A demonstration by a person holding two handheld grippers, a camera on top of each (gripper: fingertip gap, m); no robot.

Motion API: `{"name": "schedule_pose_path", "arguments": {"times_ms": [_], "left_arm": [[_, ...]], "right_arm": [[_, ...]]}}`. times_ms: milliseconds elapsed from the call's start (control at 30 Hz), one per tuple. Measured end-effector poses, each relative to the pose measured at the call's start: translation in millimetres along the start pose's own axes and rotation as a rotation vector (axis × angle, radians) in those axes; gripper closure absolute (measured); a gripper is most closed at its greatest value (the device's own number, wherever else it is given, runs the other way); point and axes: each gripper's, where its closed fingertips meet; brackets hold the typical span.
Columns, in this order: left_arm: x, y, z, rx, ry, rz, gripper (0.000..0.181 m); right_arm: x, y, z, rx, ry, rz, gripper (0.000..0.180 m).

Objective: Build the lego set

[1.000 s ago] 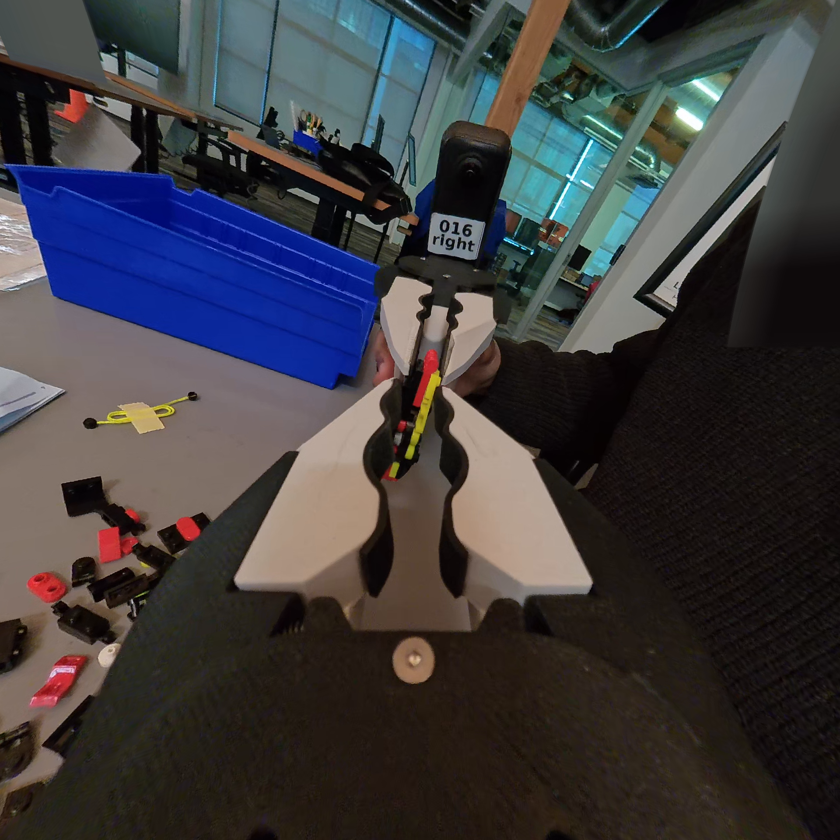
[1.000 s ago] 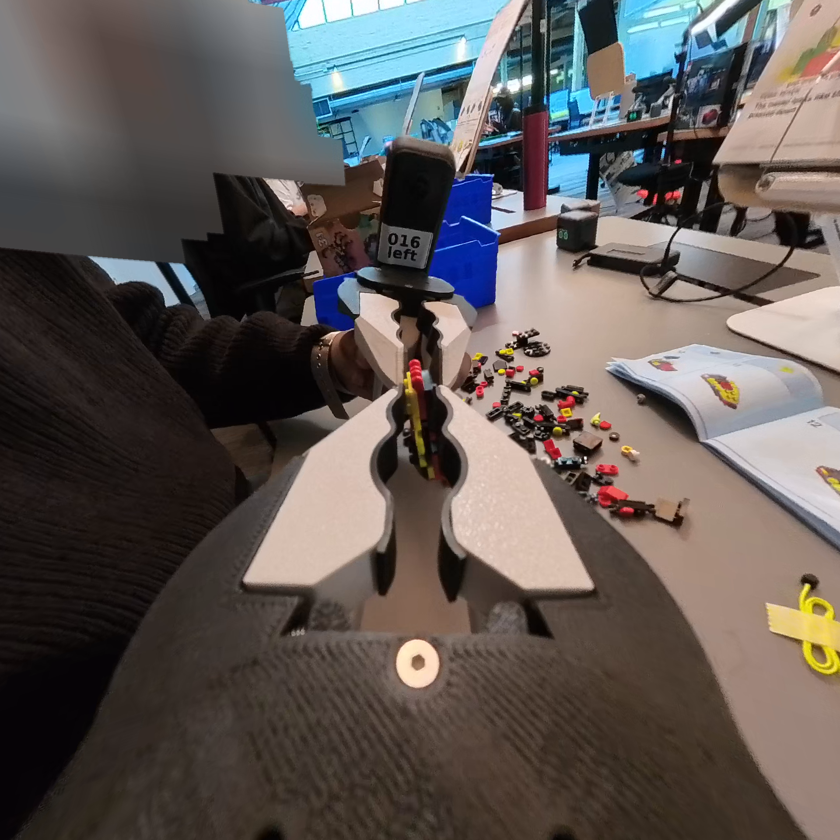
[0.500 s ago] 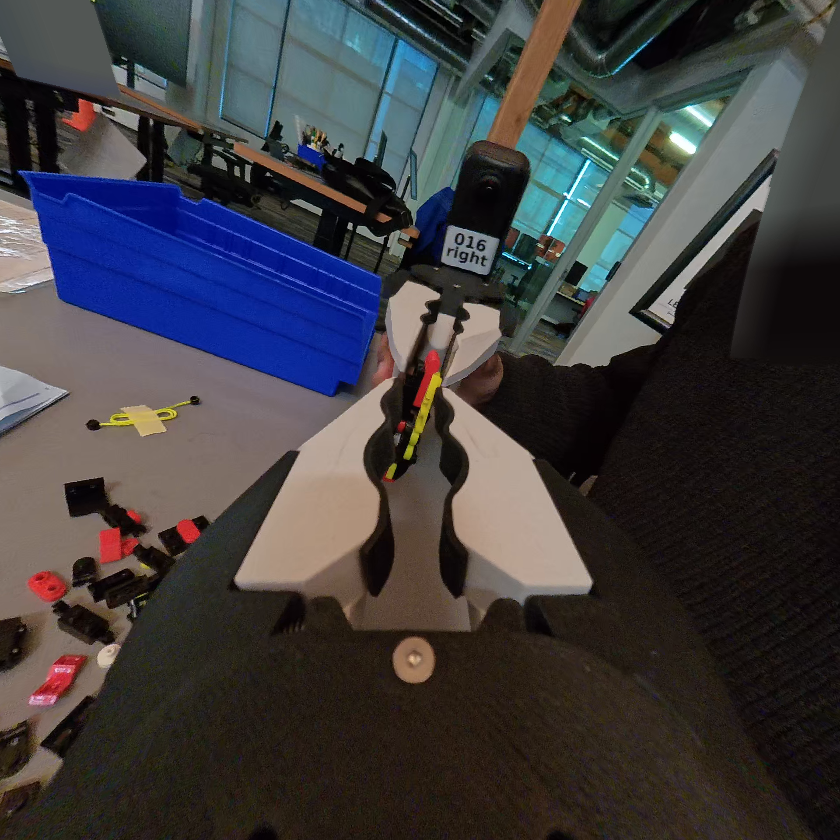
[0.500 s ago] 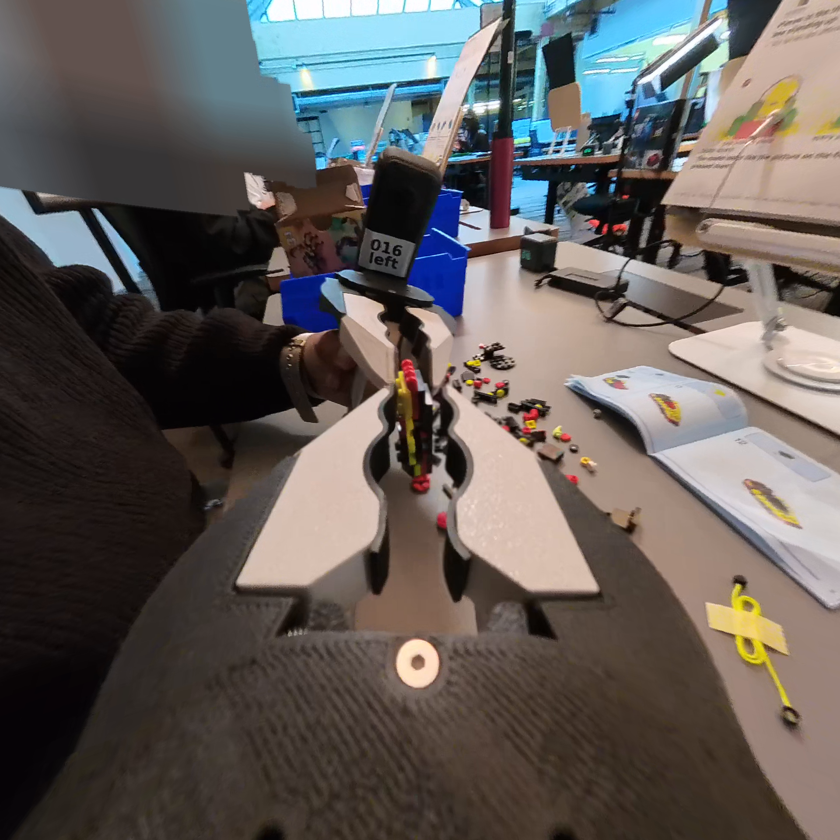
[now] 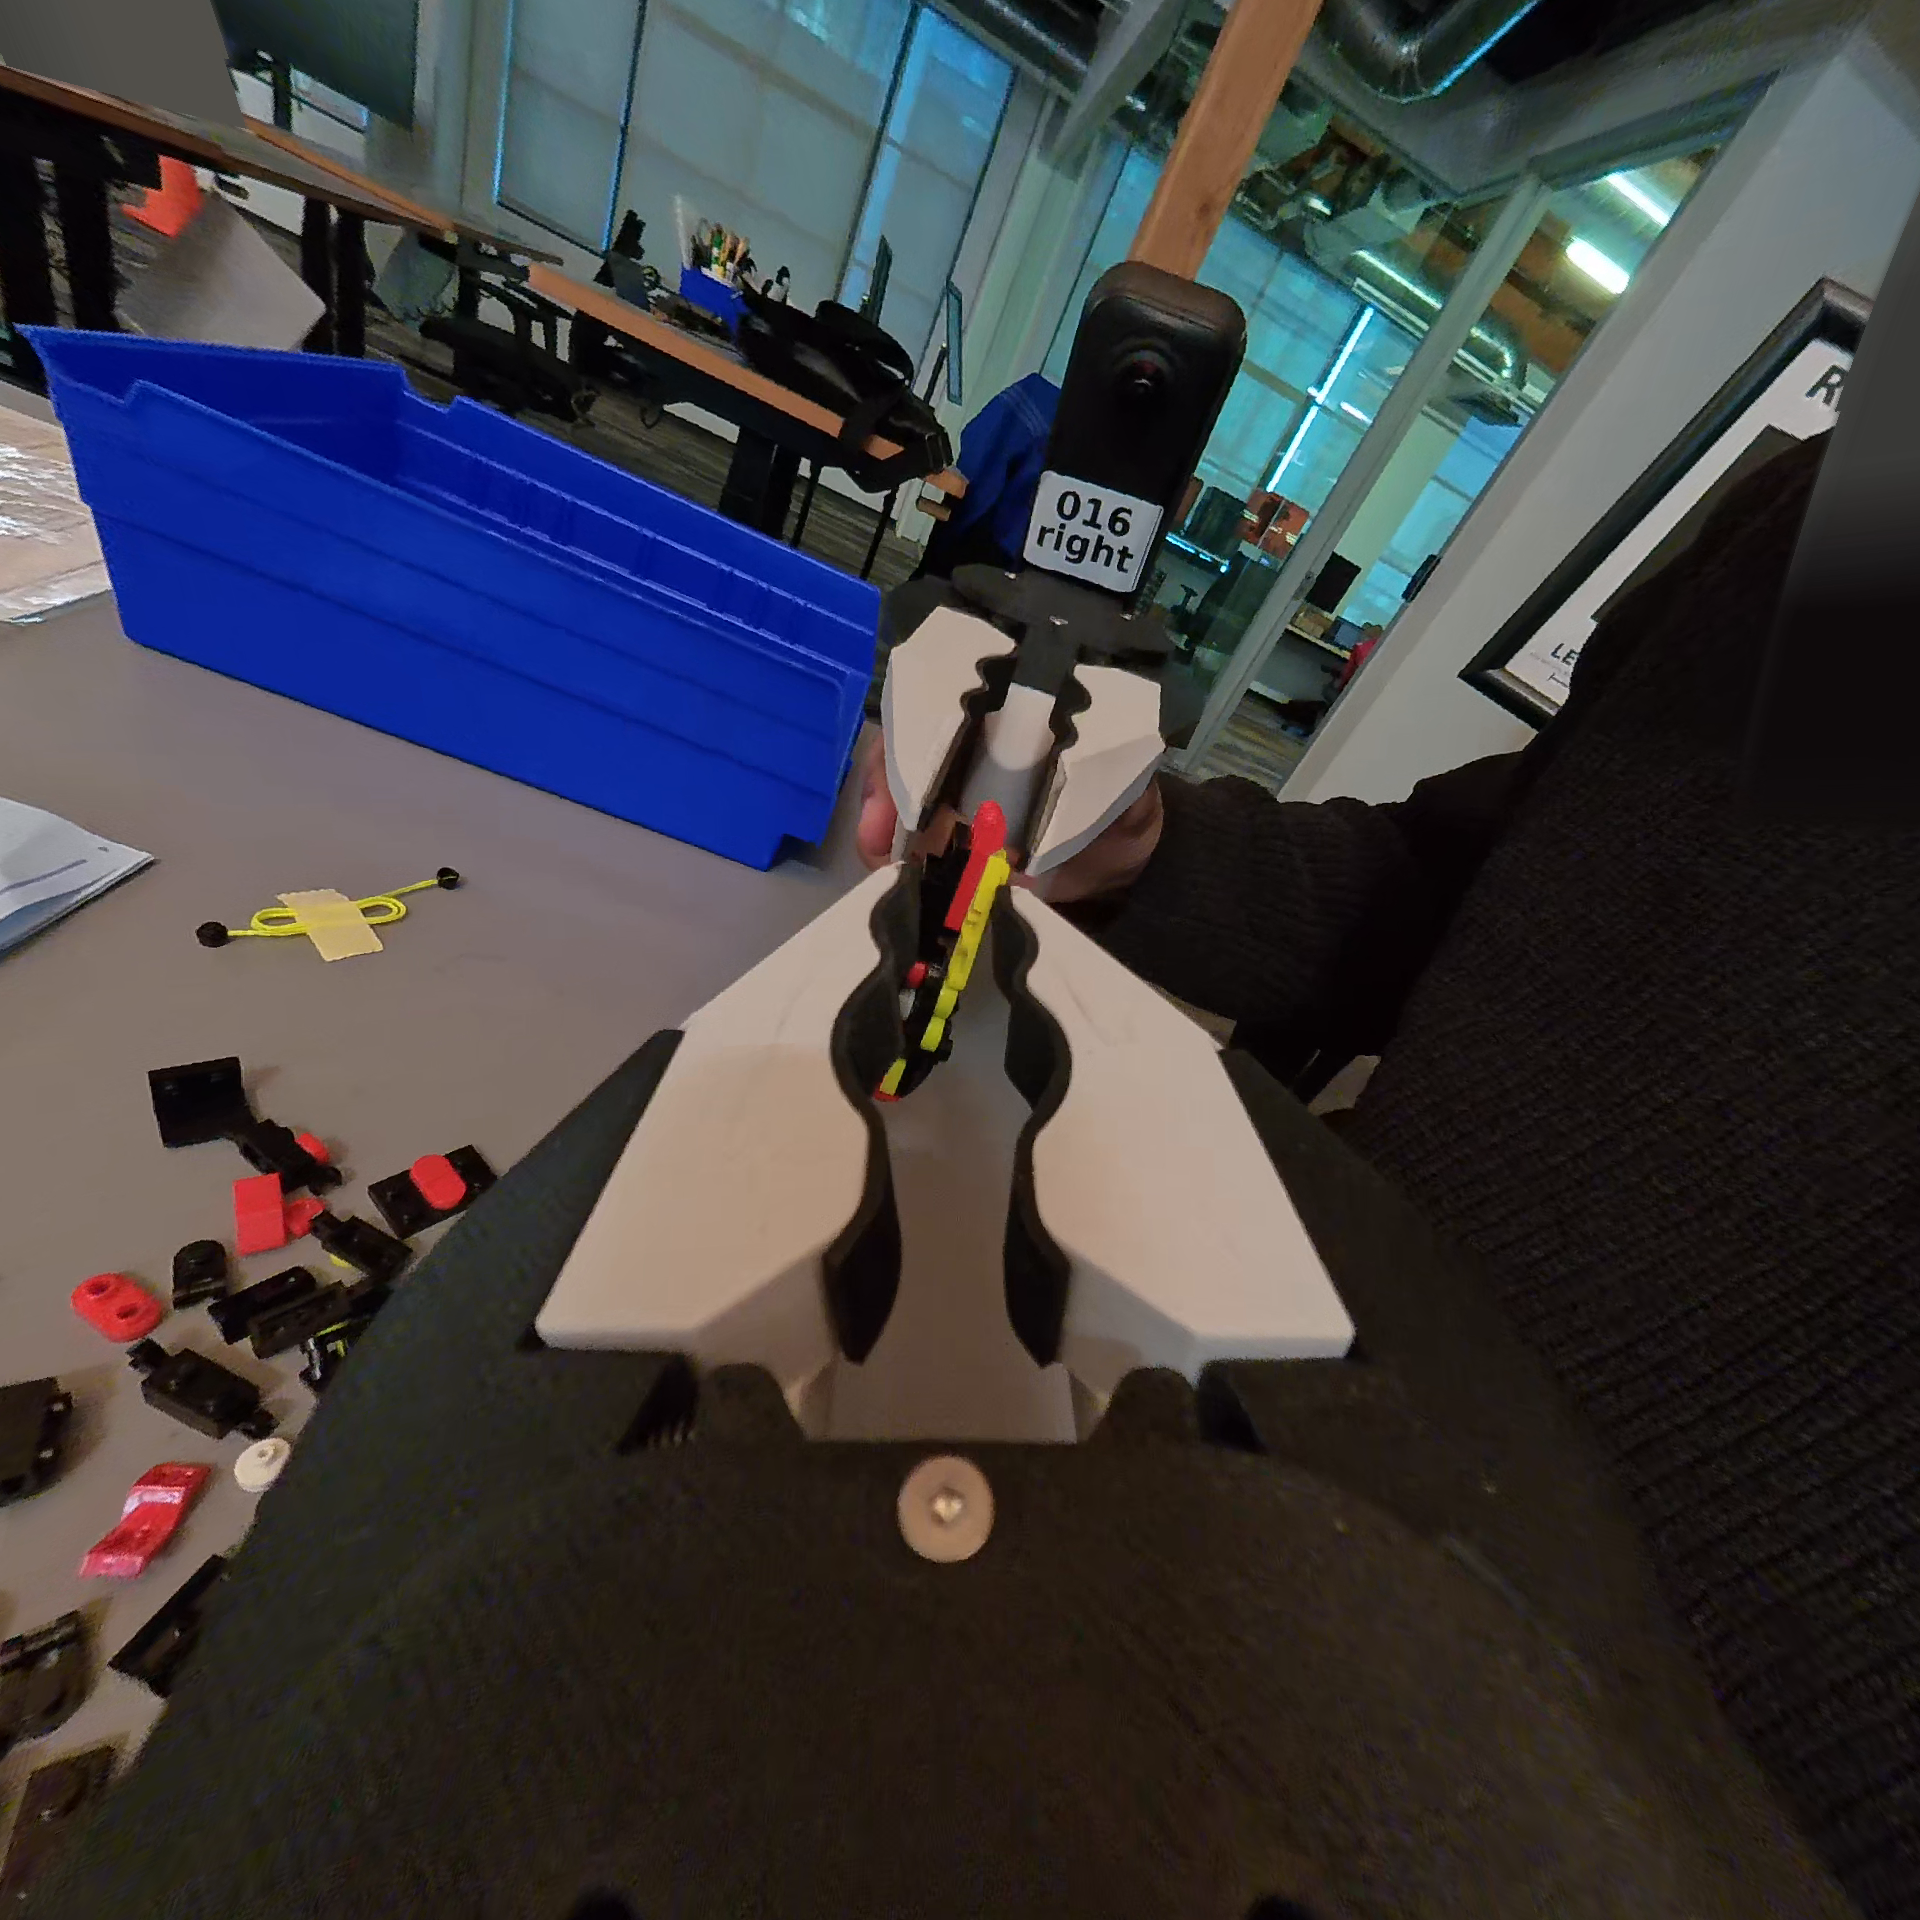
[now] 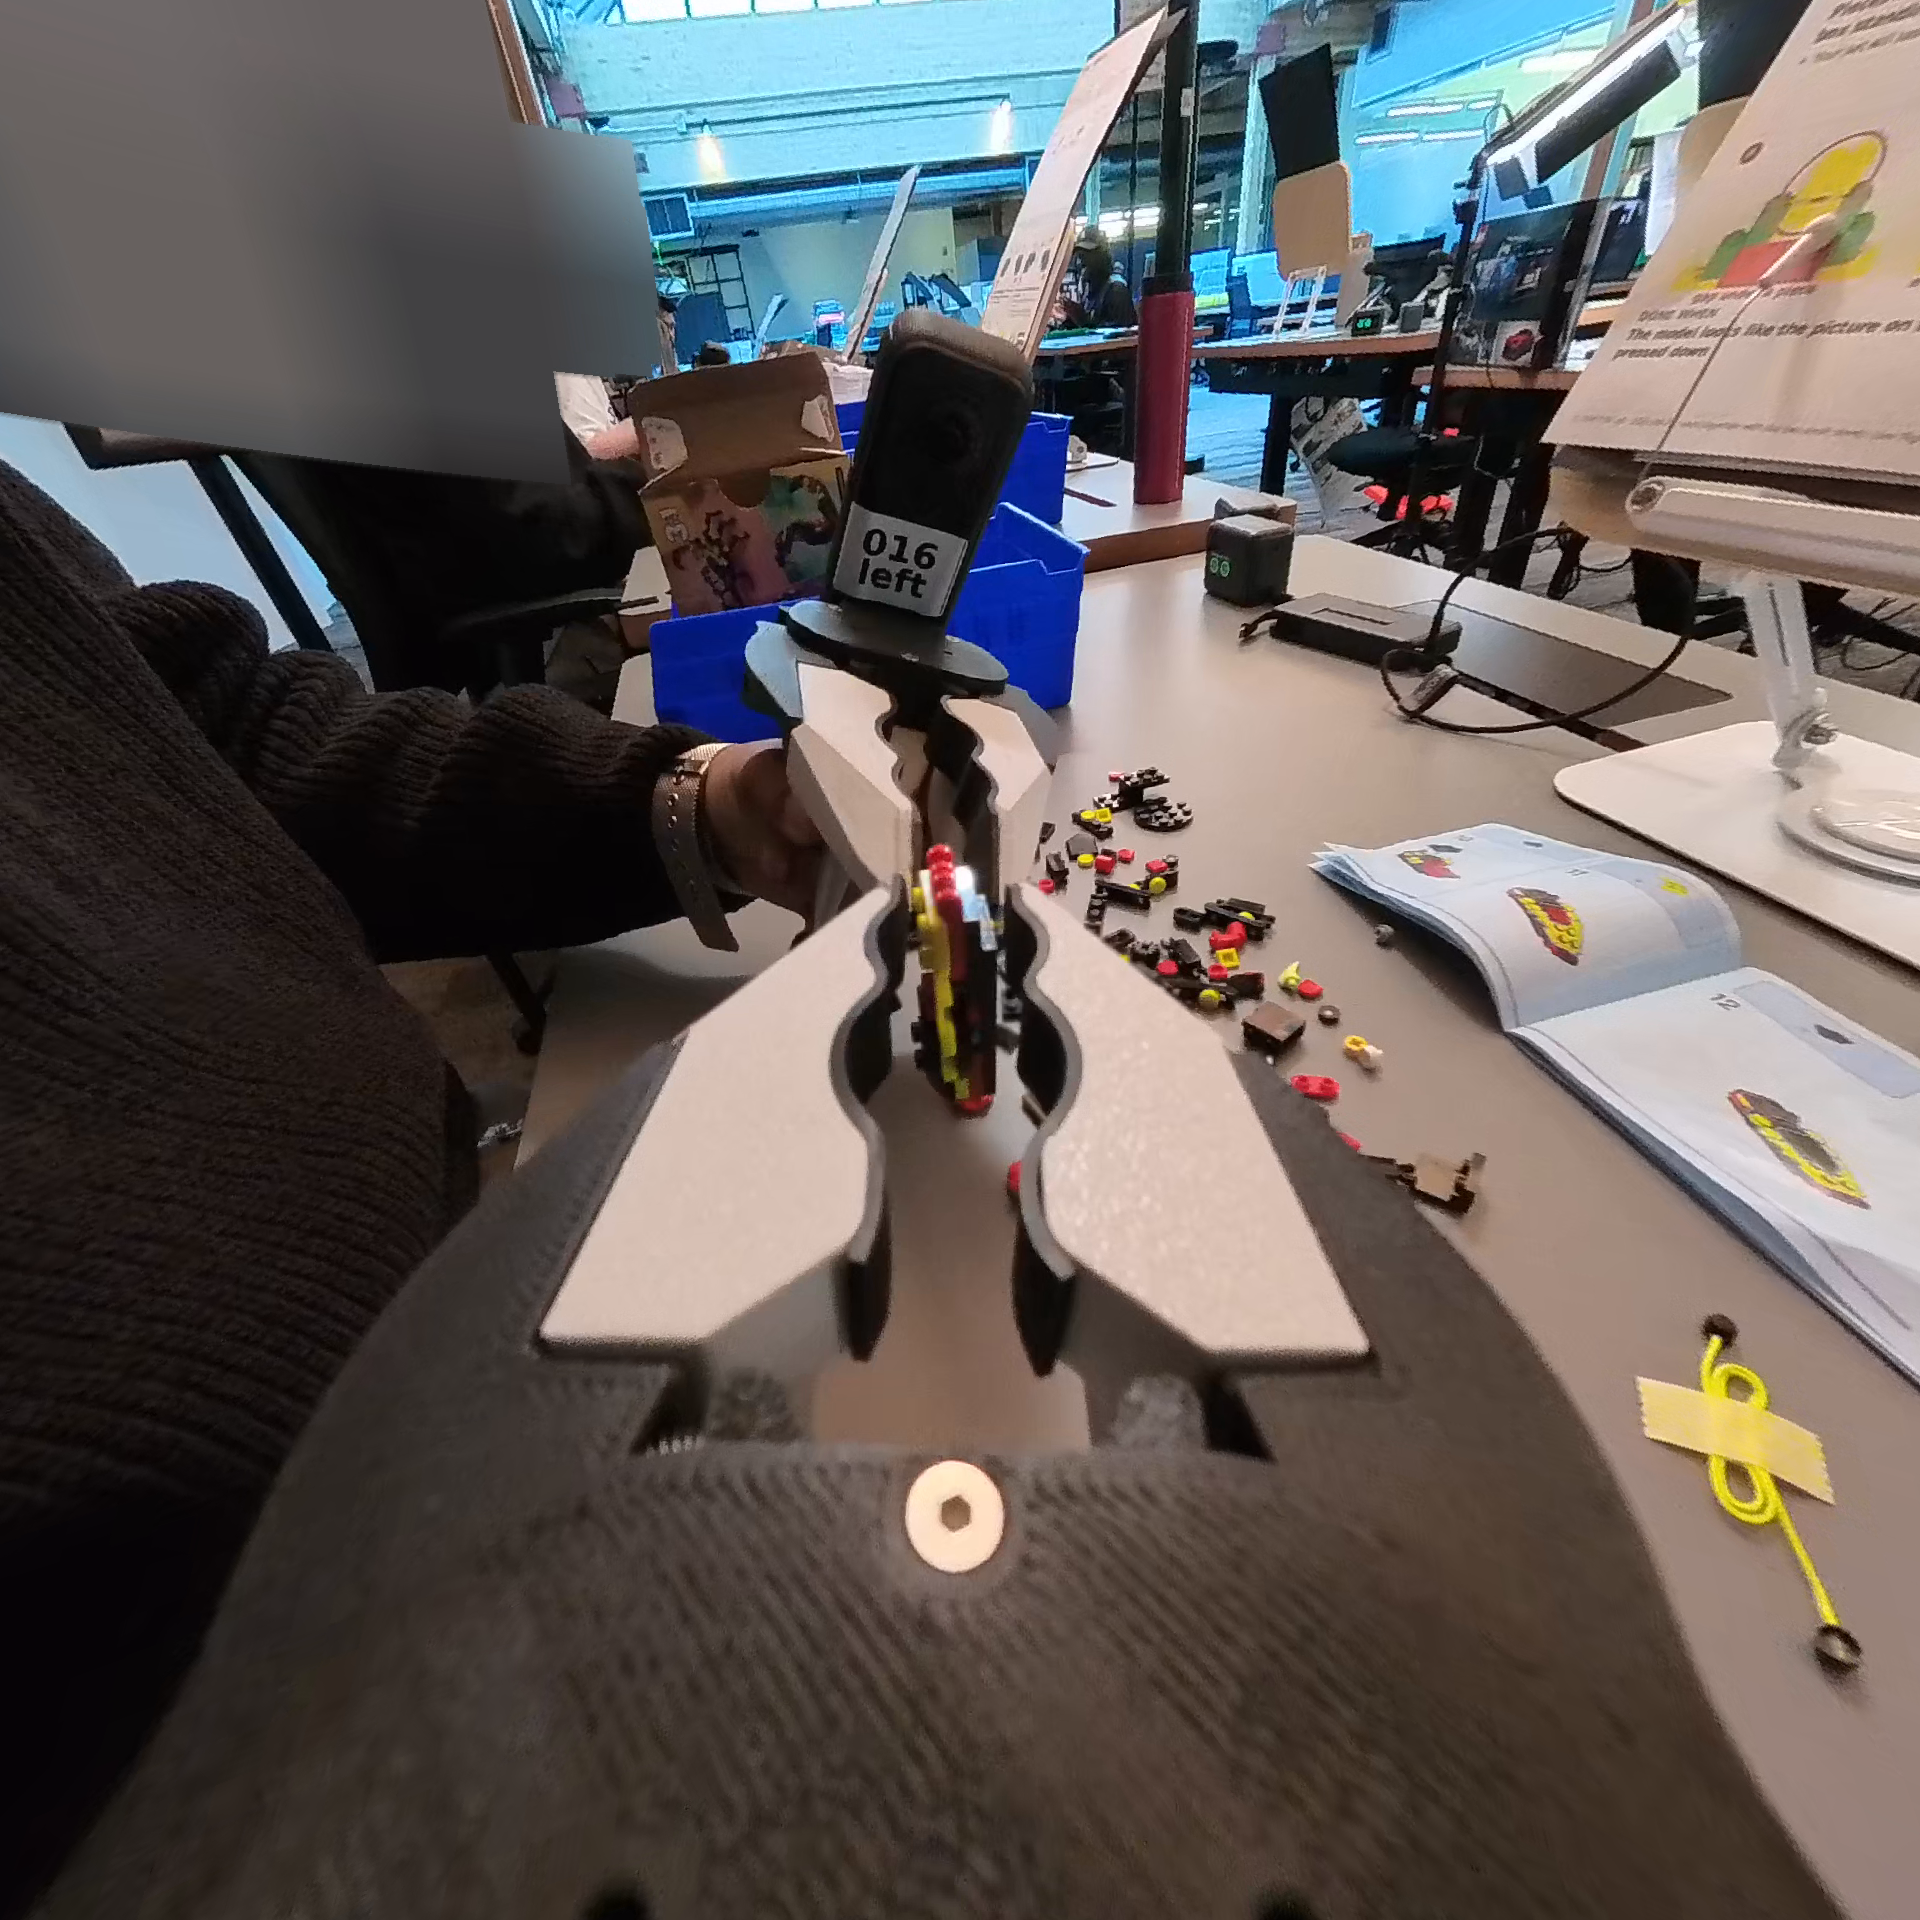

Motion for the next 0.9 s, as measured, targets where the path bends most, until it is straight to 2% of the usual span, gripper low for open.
{"name": "schedule_pose_path", "arguments": {"times_ms": [200,700,900], "left_arm": [[-1,1,-1,-0.006,0.0,0.006,0.17],[4,0,-10,-0.052,-0.003,-0.016,0.17],[7,3,-5,-0.022,-0.007,-0.067,0.164]], "right_arm": [[-4,1,3,0.019,0.007,0.017,0.169],[2,2,10,0.021,0.006,0.07,0.169],[9,-1,4,0.013,0.084,-0.025,0.17]]}}
Point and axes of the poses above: each gripper's, where its closed fingertips meet, y out along the fingers, x out of its top, z = x × y across the jaws, and after that the axes turned 10 degrees about -z, right-handed
